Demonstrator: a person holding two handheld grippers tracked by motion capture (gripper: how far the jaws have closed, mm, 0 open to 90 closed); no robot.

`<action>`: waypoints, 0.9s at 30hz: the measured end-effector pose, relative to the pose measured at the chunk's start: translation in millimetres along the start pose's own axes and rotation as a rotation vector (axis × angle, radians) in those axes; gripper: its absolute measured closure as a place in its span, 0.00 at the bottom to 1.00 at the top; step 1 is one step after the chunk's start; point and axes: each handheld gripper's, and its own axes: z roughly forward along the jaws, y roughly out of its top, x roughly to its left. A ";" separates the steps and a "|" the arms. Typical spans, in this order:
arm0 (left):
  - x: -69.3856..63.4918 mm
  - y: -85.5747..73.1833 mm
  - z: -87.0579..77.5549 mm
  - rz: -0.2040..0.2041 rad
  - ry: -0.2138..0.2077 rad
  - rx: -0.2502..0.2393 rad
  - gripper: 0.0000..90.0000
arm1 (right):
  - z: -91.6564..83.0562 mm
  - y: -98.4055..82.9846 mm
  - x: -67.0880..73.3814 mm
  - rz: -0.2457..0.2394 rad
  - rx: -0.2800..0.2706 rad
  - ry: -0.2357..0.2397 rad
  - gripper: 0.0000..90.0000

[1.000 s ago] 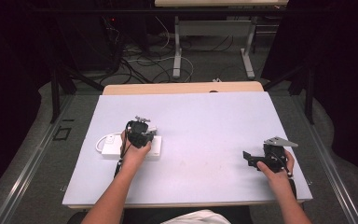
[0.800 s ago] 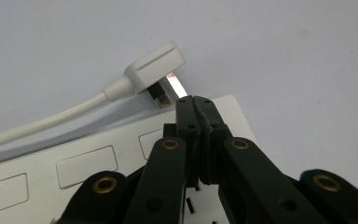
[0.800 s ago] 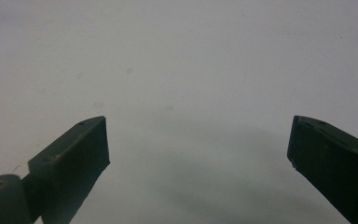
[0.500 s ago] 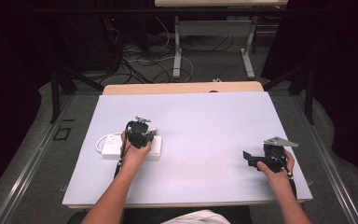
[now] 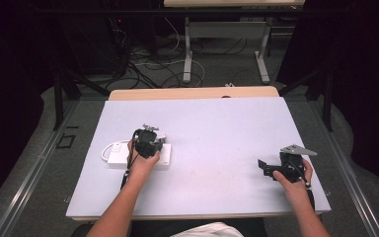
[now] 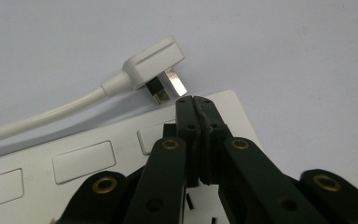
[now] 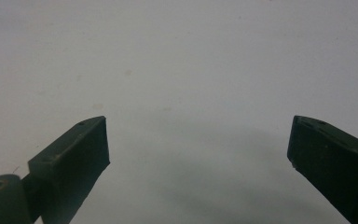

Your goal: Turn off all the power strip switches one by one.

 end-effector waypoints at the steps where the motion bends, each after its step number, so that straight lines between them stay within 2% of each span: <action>1: 0.4 -0.8 -0.7 -0.002 0.000 -0.002 0.99 | 0.3 -0.1 0.5 0.002 0.002 0.001 0.06; 7: 6.2 -6.0 -6.1 -0.007 -0.011 -0.005 0.94 | -0.1 0.4 2.4 0.008 0.000 0.001 0.06; 11: 13.7 -8.9 -14.7 -0.038 -0.058 -0.008 0.90 | 0.0 -0.1 1.5 0.000 0.001 -0.002 0.06; 14: 17.0 -9.8 -23.2 -0.044 -0.073 -0.027 0.88 | -0.6 -0.1 1.0 0.004 0.001 -0.002 0.06; 19: 19.2 -13.4 -36.3 -0.025 -0.090 -0.048 0.81 | -1.1 -0.2 1.4 0.007 0.001 -0.003 0.06; 21: 19.9 -16.5 -41.1 0.003 -0.095 -0.058 0.76 | -1.3 -0.2 1.7 0.009 -0.002 -0.009 0.06; 23: 20.7 -20.9 -47.3 0.027 -0.093 -0.067 0.72 | -1.7 -0.1 1.5 0.010 0.000 -0.004 0.05; 25: 22.5 -25.8 -53.4 0.046 -0.071 -0.078 0.69 | -1.7 -0.1 1.4 0.013 0.000 -0.008 0.06; 27: 25.5 -31.1 -58.7 0.057 -0.076 -0.075 0.64 | -1.9 -0.2 1.3 0.014 0.001 -0.008 0.06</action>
